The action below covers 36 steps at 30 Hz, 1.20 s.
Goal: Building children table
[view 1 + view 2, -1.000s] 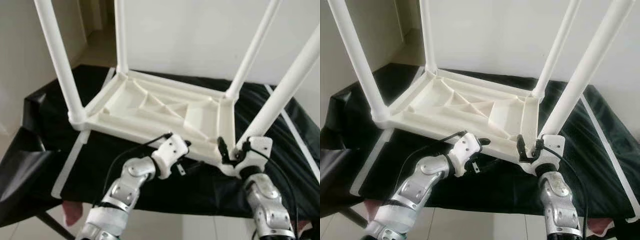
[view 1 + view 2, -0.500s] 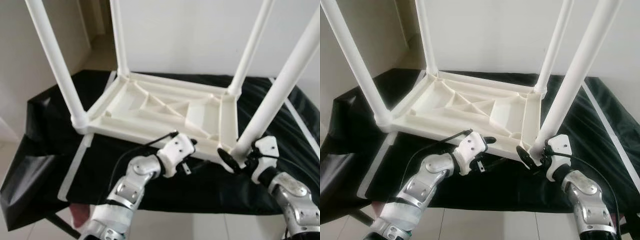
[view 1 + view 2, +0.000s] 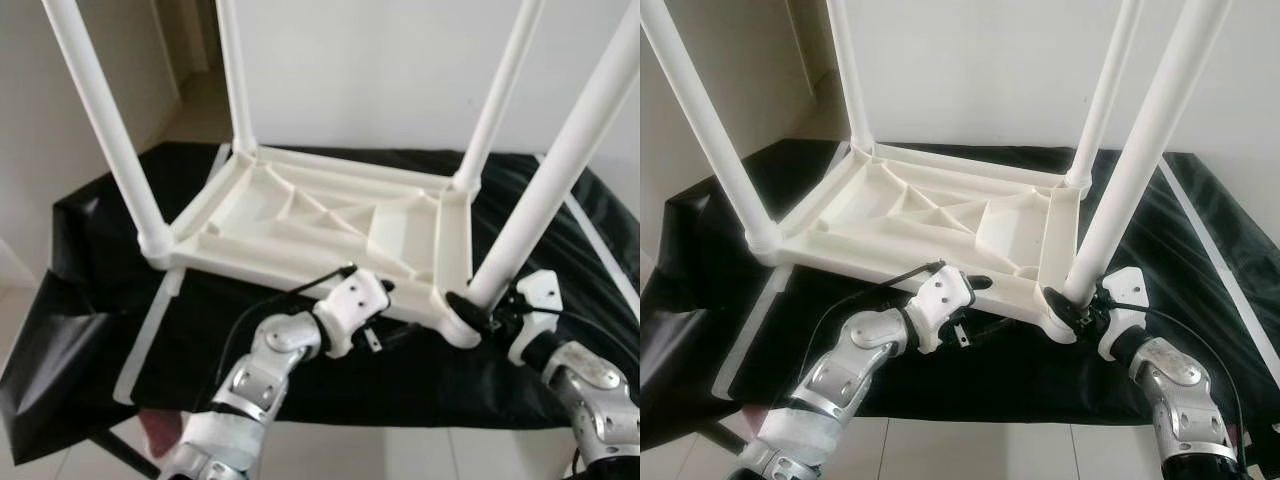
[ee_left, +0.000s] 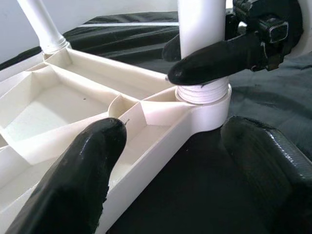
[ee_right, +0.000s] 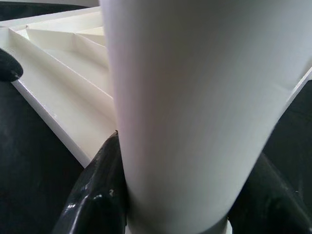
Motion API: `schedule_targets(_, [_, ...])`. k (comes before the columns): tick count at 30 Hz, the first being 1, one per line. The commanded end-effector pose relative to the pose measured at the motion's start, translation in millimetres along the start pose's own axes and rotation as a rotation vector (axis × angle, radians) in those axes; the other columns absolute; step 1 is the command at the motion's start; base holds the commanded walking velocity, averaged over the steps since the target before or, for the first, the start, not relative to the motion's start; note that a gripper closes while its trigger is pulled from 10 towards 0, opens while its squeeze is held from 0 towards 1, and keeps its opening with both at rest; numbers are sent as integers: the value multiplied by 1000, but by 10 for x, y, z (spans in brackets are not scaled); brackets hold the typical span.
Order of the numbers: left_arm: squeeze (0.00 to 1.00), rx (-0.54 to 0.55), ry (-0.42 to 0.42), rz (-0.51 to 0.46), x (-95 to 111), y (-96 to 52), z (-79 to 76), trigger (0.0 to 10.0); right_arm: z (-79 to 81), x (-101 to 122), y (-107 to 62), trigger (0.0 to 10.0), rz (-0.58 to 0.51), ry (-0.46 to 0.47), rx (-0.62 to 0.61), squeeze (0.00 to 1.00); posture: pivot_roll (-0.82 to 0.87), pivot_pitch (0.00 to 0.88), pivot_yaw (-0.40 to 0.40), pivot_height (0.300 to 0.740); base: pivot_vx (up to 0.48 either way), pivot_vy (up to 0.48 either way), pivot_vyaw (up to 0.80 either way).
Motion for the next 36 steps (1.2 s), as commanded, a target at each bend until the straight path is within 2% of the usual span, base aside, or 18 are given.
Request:
schedule_targets(1, [0,28,-10,7,-20,-13,14,10000,57,-59,24,10000,25,9,-14,0,-14,0,-3,740,0,0,0])
schedule_targets(4, [0,34,-12,6,-18,-5,22,10000,41,-54,50,10000,19,20,-86,0,-17,0,-5,740,0,0,0])
schedule_targets(5, [0,38,-16,3,-14,4,24,10000,-15,-88,74,10000,51,26,-197,0,-21,0,-5,740,0,0,0])
schedule_targets(10, [0,39,-17,2,-12,8,22,10000,-66,-108,83,10000,77,26,-313,0,-25,0,-4,740,0,0,0])
schedule_targets(12, [0,39,-16,4,-17,10,19,10000,-69,-120,84,10000,84,53,-357,0,-28,0,-4,740,0,0,0])
schedule_targets(13, [0,45,-10,14,-34,12,21,10000,-61,-142,78,10000,100,87,-423,0,-27,0,-4,740,0,0,0])
schedule_targets(14, [0,45,-10,14,-34,12,21,10000,-61,-142,78,10000,100,87,-423,0,-27,0,-4,740,0,0,0])
schedule_targets(15, [0,51,-9,19,-45,7,26,10000,-39,-167,65,10000,115,125,-489,0,-29,0,-6,740,0,0,0])
schedule_targets(16, [0,51,-9,19,-45,7,26,10000,-39,-167,65,10000,115,125,-489,0,-29,0,-6,740,0,0,0])
schedule_targets(18, [0,62,-17,20,-57,-7,45,10000,53,-216,45,10000,134,192,-622,0,-27,0,-10,740,0,0,0])
schedule_targets(24, [0,67,-19,17,-60,-2,51,10000,155,-258,46,10000,168,208,-752,0,-26,0,-18,740,0,0,0])
schedule_targets(25, [0,81,-17,9,-40,20,77,10000,310,-264,104,10000,181,240,-829,0,-17,0,-24,740,0,0,0])
schedule_targets(28, [0,86,-16,6,-28,28,90,10000,370,-242,135,10000,177,251,-852,0,-17,0,-24,740,0,0,0])
schedule_targets(29, [0,87,-13,7,-33,26,97,10000,400,-170,175,10000,146,238,-818,0,-16,0,-25,740,0,0,0])
schedule_targets(33, [0,85,-4,10,-33,21,113,10000,409,-146,217,10000,139,243,-788,0,-6,0,-40,740,0,0,0])
schedule_targets(36, [0,100,0,11,-29,8,141,10000,399,-106,241,10000,134,209,-794,0,-3,0,-54,740,0,0,0])
Point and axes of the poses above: a point about 5 cm out from each wrist's last joint towards the gripper, its own y axis pointing out of the wrist towards the gripper, its own x axis along the axis of the wrist's last joint, z = x × y, the point moved 2 cm from there along y, pointing out of the wrist towards the gripper, and after that the axes turned 6 degrees about -y, right-handed, at the moved point
